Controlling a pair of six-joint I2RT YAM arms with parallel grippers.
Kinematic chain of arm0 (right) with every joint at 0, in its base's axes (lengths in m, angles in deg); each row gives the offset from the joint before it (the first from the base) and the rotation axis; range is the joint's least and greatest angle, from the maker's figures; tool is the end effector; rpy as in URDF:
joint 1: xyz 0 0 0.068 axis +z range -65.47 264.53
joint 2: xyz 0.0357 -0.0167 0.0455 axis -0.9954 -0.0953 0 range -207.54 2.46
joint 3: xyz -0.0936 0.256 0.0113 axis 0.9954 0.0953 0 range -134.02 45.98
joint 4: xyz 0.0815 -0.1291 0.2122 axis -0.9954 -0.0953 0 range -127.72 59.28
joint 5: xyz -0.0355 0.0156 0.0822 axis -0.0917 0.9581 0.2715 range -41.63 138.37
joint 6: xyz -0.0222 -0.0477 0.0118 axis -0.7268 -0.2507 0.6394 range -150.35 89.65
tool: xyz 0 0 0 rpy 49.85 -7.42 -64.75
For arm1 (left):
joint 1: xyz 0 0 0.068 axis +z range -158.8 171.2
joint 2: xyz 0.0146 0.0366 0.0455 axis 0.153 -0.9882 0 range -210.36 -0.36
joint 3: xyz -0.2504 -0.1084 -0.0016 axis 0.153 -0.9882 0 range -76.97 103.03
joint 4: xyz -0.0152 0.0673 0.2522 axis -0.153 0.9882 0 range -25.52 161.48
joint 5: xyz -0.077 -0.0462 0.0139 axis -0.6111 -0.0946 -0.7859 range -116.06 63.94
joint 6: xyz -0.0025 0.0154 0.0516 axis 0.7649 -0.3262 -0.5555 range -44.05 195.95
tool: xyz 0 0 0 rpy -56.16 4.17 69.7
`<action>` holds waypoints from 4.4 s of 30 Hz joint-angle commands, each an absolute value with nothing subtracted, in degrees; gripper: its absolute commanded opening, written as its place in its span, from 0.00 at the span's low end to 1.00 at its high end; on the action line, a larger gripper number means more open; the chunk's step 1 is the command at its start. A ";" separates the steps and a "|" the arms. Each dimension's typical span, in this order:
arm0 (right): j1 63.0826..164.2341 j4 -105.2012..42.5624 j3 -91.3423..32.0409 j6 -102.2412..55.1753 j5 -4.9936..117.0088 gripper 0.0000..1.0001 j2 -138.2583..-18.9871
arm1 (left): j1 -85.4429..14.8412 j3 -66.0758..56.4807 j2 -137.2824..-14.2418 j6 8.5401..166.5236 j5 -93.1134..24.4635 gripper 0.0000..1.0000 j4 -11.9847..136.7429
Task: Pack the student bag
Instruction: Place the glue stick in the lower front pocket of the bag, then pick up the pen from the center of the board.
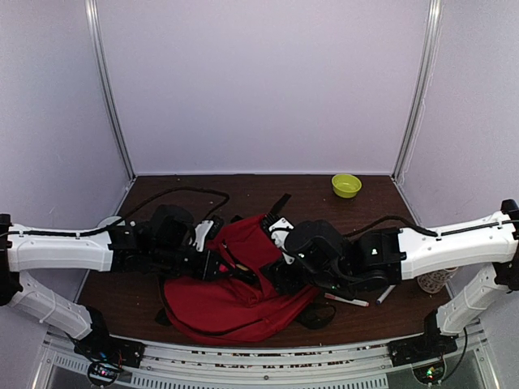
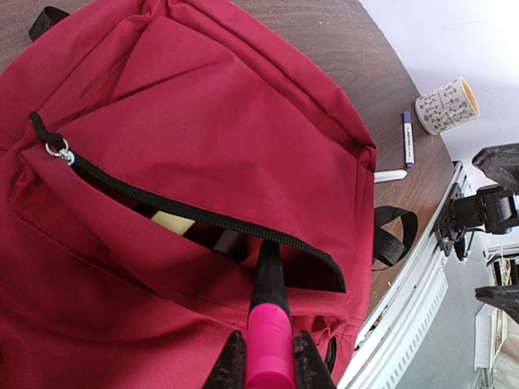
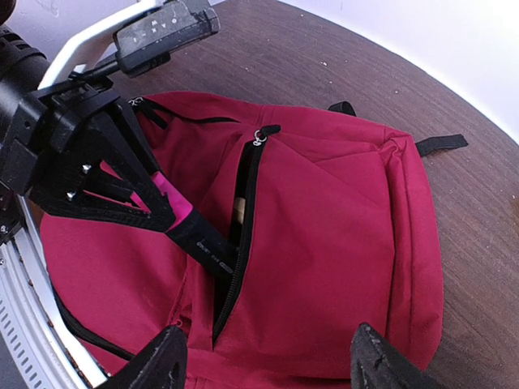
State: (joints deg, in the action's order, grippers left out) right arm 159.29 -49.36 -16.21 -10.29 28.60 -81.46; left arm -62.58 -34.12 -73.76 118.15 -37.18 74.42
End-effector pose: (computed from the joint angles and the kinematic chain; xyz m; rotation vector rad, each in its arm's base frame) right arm 0.0966 0.3092 0.2715 -0.8796 2.0982 0.5046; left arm 0.1534 -0.2210 0.2229 0.3649 2.4843 -1.0225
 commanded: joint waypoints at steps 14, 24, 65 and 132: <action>158.97 -48.94 -14.49 -8.19 27.36 0.70 -79.24 | -62.33 -35.46 -86.94 126.76 -41.29 0.00 55.79; 158.86 -49.22 -13.70 -8.42 27.20 0.69 -78.28 | -61.68 -31.95 -94.07 126.14 -42.46 0.00 53.21; 158.36 -54.96 -14.87 -3.35 17.39 0.71 -76.00 | -60.83 -33.82 -72.71 112.97 -17.44 0.59 78.08; 138.35 -59.44 10.63 6.08 45.80 0.75 -72.01 | -60.74 -38.65 -57.49 111.38 -8.09 0.86 84.52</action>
